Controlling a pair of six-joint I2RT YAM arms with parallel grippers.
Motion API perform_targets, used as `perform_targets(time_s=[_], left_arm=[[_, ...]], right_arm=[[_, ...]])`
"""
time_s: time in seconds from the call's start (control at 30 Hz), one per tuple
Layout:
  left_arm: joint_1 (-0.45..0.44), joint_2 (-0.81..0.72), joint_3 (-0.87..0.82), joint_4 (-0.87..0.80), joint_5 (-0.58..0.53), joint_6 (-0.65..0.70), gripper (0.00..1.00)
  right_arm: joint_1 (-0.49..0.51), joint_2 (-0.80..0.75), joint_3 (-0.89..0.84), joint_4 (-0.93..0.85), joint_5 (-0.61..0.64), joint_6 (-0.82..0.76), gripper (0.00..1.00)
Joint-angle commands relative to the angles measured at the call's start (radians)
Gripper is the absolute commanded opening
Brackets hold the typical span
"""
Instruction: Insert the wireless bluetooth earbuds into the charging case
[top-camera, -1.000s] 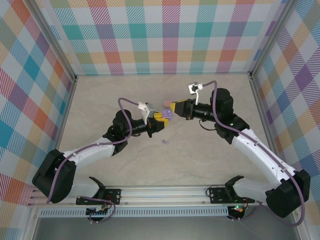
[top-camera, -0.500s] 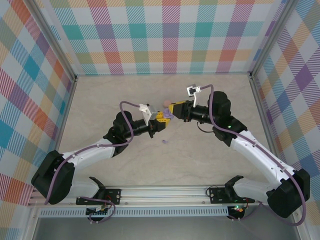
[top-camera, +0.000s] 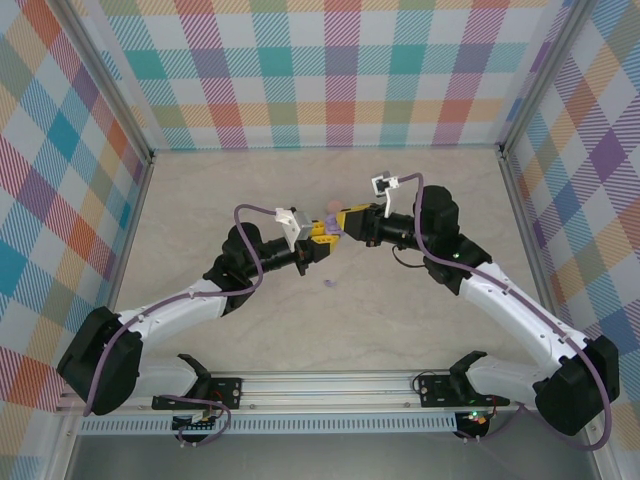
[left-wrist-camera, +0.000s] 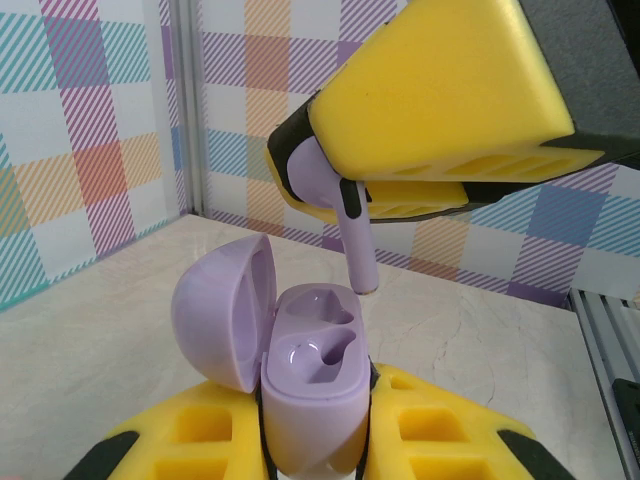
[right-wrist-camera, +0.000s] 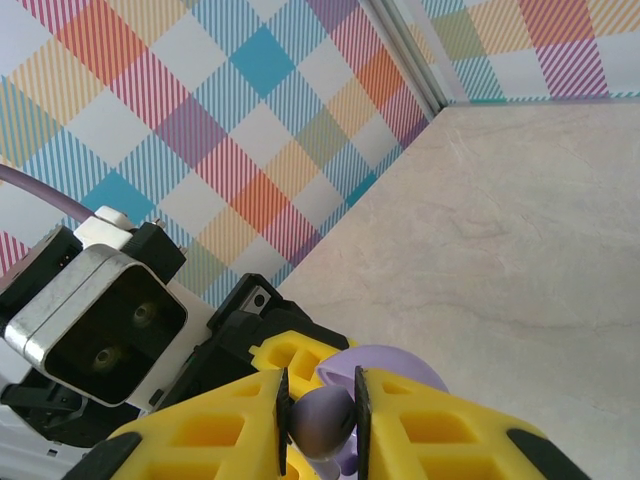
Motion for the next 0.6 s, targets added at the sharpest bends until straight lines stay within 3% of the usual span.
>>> perform_targets(time_s=[0.0, 0.57], left_arm=[[-0.016, -0.022, 0.008, 0.041, 0.004, 0.013, 0.17], [-0.016, -0.015, 0.016, 0.057, 0.013, -0.022, 0.18]], right_arm=[[0.008, 0.007, -0.005, 0.060, -0.005, -0.027, 0.26], [0.011, 0.030, -0.004, 0.060, -0.001, -0.031, 0.26]])
